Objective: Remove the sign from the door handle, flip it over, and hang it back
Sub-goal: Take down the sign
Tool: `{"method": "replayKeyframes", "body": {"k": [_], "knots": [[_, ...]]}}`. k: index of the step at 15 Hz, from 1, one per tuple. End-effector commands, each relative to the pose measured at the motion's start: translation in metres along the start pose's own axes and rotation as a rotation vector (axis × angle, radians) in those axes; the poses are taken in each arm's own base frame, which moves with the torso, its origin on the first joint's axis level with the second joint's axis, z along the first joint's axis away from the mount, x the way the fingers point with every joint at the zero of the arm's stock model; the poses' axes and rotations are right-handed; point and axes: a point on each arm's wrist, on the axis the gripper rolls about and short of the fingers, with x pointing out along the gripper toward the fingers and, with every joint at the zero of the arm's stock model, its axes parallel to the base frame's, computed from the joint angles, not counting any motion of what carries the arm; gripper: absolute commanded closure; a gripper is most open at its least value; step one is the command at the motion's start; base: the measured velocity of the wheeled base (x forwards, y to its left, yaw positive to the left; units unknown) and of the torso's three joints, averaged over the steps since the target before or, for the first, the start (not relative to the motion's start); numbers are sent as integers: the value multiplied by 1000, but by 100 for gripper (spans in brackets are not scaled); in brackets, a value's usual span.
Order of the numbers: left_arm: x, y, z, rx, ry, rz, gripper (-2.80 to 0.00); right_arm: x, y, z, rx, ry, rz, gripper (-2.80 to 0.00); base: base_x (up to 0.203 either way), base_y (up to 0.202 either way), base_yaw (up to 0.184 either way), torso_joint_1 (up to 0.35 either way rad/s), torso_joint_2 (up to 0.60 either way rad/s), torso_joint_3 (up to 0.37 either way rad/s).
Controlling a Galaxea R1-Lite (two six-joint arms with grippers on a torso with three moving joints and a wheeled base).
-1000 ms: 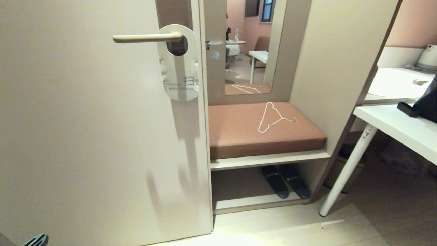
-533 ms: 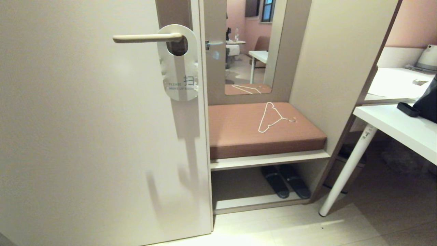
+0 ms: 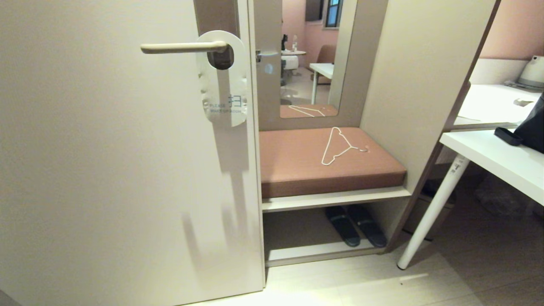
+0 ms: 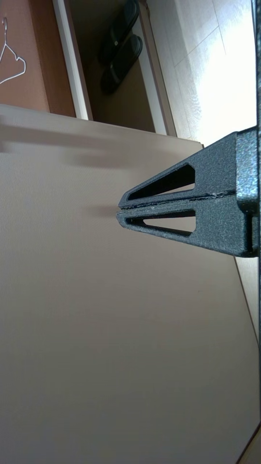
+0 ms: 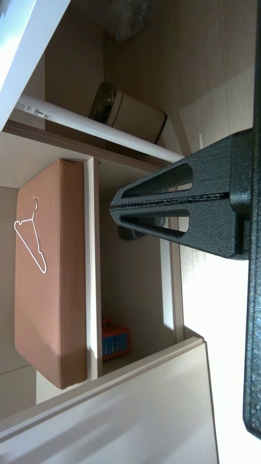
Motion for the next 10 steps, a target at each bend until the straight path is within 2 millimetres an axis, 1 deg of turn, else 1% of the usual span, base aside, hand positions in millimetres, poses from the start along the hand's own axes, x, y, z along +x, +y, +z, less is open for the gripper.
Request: {"method": "replayKeyframes", "body": {"k": [1, 10], "knots": [[0, 0, 0, 1, -1, -1, 0, 0, 0, 0, 0, 0, 1, 0, 0, 0, 0, 0, 0, 0], [0, 0, 0, -3, -3, -1, 0, 0, 0, 0, 0, 0, 1, 0, 0, 0, 0, 0, 0, 0]]}}
